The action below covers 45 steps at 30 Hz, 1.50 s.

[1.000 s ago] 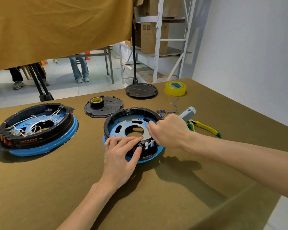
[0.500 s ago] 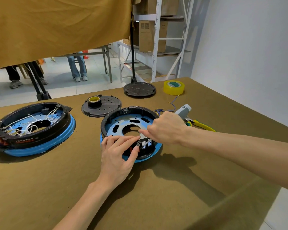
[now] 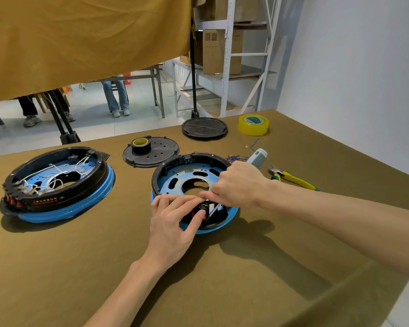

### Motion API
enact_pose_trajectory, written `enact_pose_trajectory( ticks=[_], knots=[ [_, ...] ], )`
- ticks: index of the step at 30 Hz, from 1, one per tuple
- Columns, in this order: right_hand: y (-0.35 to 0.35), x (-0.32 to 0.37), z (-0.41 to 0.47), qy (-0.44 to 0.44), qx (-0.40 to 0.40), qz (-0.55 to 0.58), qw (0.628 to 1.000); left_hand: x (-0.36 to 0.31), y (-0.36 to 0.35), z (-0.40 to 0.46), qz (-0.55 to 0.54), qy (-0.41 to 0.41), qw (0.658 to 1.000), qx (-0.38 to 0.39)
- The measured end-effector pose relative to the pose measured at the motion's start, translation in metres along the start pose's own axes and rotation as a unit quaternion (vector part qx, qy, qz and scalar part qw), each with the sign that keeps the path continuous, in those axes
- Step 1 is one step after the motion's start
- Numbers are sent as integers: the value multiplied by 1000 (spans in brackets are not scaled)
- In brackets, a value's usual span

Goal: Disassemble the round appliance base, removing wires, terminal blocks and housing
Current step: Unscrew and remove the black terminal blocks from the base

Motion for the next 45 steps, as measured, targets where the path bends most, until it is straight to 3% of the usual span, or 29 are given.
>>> enact_pose_trajectory(
  ticks=[13, 16, 19, 21, 26, 30, 33, 36, 41, 45],
  knots=[
    [4, -1, -7, -16, -71, 79, 994, -2, 2, 2, -10, 5, 1000, 0],
    [9, -13, -29, -79, -105, 112, 985, -4, 3, 3, -4, -2, 1000, 3],
    [1, -35, -70, -191, -132, 213, 949, -6, 4, 4, -2, -5, 1000, 3],
    [-15, -39, -95, -231, -100, 259, 933, -7, 5, 4, -1, -3, 1000, 2],
    [-53, -35, -110, -258, 20, 239, 936, -9, 7, 4, -5, -2, 1000, 2],
    [-49, -35, -102, -271, 13, 268, 924, -7, 6, 3, -6, 0, 1000, 6],
    [-23, -21, -95, -267, -48, 317, 909, -3, 4, 1, -7, -2, 1000, 9],
    [-5, 2, -80, -244, -38, 370, 896, 0, 2, -1, -4, -5, 1000, 10],
    [-3, 28, -63, -253, -23, 307, 917, 2, 2, -5, -21, -7, 1000, 13],
    [-5, 34, -62, -260, -43, 341, 902, 2, 2, -5, -25, -4, 1000, 15]
  ],
)
Point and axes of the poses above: each hand's wrist, its own z-axis towards the middle knuckle, its own y-axis out of the back of the hand, x = y × z, the point moved 7 cm from there along z, towards the middle knuckle, and after that the axes turned 15 degrees about -y, right-handed, at the moved point
